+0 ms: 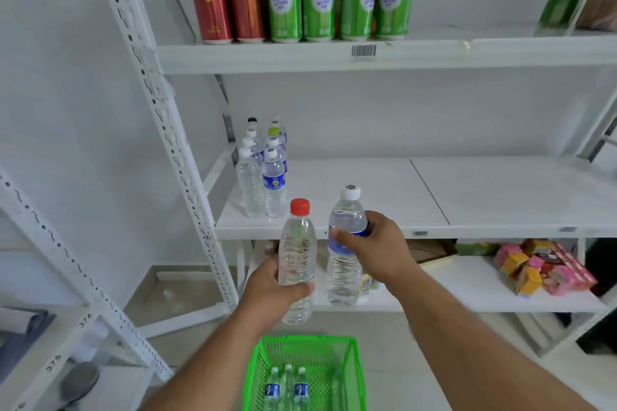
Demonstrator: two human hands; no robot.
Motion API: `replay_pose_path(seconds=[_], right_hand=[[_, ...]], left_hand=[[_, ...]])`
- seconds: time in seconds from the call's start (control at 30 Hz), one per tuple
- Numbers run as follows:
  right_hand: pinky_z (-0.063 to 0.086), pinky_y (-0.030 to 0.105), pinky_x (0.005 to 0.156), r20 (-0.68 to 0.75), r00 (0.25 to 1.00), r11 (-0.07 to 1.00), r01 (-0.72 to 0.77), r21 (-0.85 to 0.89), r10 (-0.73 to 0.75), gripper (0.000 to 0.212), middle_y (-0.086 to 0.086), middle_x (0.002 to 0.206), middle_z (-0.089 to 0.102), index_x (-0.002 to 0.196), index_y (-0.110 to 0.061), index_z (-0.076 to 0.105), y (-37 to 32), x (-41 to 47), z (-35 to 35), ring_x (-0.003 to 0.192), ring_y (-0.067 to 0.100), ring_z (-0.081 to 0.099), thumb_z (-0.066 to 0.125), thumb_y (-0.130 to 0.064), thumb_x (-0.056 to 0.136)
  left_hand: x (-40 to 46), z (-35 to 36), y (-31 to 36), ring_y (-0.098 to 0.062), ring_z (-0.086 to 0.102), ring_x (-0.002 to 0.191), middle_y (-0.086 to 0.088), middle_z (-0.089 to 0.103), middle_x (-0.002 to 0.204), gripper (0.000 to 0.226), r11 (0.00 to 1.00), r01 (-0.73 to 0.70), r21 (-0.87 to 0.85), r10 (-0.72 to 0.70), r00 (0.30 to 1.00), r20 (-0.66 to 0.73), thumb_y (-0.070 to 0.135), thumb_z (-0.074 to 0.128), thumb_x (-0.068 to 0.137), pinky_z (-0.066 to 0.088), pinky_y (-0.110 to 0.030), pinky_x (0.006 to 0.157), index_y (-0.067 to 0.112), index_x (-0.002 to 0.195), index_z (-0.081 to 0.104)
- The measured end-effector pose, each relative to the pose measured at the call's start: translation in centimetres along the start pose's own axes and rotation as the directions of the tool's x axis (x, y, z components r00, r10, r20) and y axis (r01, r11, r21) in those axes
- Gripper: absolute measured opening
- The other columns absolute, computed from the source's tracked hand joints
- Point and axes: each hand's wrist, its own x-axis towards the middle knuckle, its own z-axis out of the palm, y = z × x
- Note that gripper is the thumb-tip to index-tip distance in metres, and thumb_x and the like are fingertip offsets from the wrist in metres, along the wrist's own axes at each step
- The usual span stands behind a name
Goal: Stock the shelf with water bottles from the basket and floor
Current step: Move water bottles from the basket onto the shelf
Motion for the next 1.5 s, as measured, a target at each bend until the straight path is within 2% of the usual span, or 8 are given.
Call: replay_pose_path(seconds=[0.13,0.27,0.43,0.6,0.77,0.97,1.23,1.5], right_hand=[[0.055,0.026,0.073,0.043,0.999,1.0,0.008,0.03,-0.009,0.023,-0.009,0.087,0.074,0.099,-0.028,0.07,0.7,2.0,-2.9,0.081,0.009,0.07,0.079,-0.035,0.079],[0.053,0.023,0.072,0.067,0.998,0.999,0.018,0.03,-0.02,0.025,-0.01,0.088,0.073,0.1,-0.028,0.07,1.8,4.6,-5.5,0.081,0.008,0.069,0.079,-0.036,0.078],[0.053,0.024,0.071,0.121,0.991,0.999,0.05,0.007,-0.051,0.021,-0.01,0.085,0.074,0.097,-0.028,0.072,2.9,7.5,-7.6,0.079,0.008,0.069,0.079,-0.035,0.078],[0.053,0.023,0.071,0.12,0.991,0.999,0.051,0.009,-0.051,0.021,-0.012,0.086,0.073,0.098,-0.03,0.071,3.2,10.2,-8.0,0.079,0.006,0.069,0.078,-0.036,0.079],[0.058,0.031,0.08,0.101,0.994,0.999,0.038,-0.002,-0.038,0.022,-0.011,0.089,0.074,0.098,-0.032,0.071,3.2,13.5,-7.0,0.084,0.008,0.069,0.078,-0.036,0.078],[0.058,0.038,0.085,0.057,0.998,0.997,0.034,-0.074,-0.03,0.027,-0.01,0.091,0.074,0.101,-0.031,0.071,2.7,17.9,-4.9,0.087,0.013,0.07,0.08,-0.039,0.077],[0.058,0.034,0.083,0.006,1.0,0.992,0.017,-0.122,-0.016,0.026,-0.009,0.09,0.074,0.101,-0.031,0.072,2.2,22.4,-3.0,0.085,0.011,0.07,0.078,-0.04,0.077],[0.056,0.029,0.079,0.041,0.999,0.994,0.013,-0.105,-0.009,0.023,-0.009,0.089,0.074,0.099,-0.03,0.072,2.7,27.9,-2.4,0.084,0.01,0.07,0.076,-0.033,0.076]], left_hand=[[1.1,3.1,1.4,-0.004,0.071,0.085,0.008,0.075,0.096,0.045,1.0,0.012,-0.006,-0.012,0.999,-0.036,0.017,0.086,0.07,0.054,-0.025,0.079,0.027,0.109,0.066],[2.6,6.4,2.4,-0.003,0.071,0.085,0.007,0.076,0.096,0.042,1.0,0.012,-0.018,-0.014,0.997,-0.078,0.016,0.086,0.071,0.052,-0.021,0.075,0.026,0.106,0.067],[4.5,9.0,3.2,-0.009,0.071,0.093,0.007,0.076,0.1,0.047,0.999,0.033,-0.039,-0.037,0.994,-0.107,0.014,0.086,0.07,0.055,-0.033,0.087,0.025,0.111,0.066],[7.2,9.6,4.2,-0.006,0.071,0.092,0.008,0.075,0.101,0.05,0.998,0.033,-0.049,-0.039,0.99,-0.133,0.01,0.084,0.071,0.055,-0.028,0.085,0.025,0.113,0.062],[11.1,8.9,4.2,-0.01,0.071,0.094,0.007,0.075,0.101,0.05,0.999,0.024,-0.029,-0.027,0.993,-0.112,0.014,0.085,0.07,0.056,-0.035,0.088,0.026,0.113,0.061],[16.3,7.1,4.4,-0.008,0.069,0.092,0.01,0.073,0.1,0.048,1.0,0.001,-0.018,-0.002,0.997,-0.071,0.018,0.083,0.071,0.055,-0.03,0.076,0.03,0.111,0.06],[21.6,5.7,5.2,-0.003,0.064,0.092,0.012,0.069,0.104,0.05,1.0,-0.024,-0.017,0.023,1.0,-0.021,0.018,0.082,0.074,0.046,-0.017,0.069,0.03,0.116,0.057],[26.7,5.8,6.4,0.004,0.057,0.084,0.018,0.063,0.094,0.046,1.0,-0.021,-0.016,0.02,0.999,-0.04,0.016,0.081,0.077,0.04,-0.012,0.062,0.03,0.112,0.054]])
